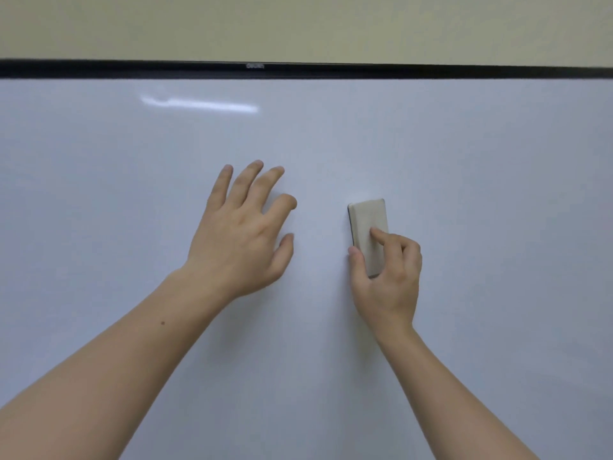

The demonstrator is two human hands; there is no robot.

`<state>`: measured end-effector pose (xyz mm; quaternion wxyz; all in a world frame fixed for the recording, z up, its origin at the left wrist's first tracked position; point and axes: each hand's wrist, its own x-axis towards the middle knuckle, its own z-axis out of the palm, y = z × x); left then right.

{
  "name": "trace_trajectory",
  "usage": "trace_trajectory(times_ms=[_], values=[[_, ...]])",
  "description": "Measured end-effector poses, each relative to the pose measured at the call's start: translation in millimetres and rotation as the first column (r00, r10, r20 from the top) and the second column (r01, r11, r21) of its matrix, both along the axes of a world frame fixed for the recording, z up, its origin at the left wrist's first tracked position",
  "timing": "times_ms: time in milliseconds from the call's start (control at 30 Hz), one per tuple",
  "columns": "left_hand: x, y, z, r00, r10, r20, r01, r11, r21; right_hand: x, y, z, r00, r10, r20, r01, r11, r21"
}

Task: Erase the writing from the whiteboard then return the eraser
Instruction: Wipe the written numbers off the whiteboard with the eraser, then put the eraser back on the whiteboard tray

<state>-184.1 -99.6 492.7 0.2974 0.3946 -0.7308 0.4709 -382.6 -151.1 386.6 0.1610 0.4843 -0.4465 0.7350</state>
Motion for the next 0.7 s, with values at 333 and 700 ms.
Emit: trace_trajectory(times_ms=[333, 700], values=[[181, 62, -60, 0.993, 0.069, -0.095, -0.055, 0.988, 0.141, 205, 61, -31, 0.944, 0.235, -0.231, -0.212, 0.970, 0.119], [275, 104, -184, 0.973, -0.019, -0.231, 0.117, 0.901, 0.417, 284, 127, -123, 0.714, 0.591, -0.375, -0.333, 0.758, 0.561]])
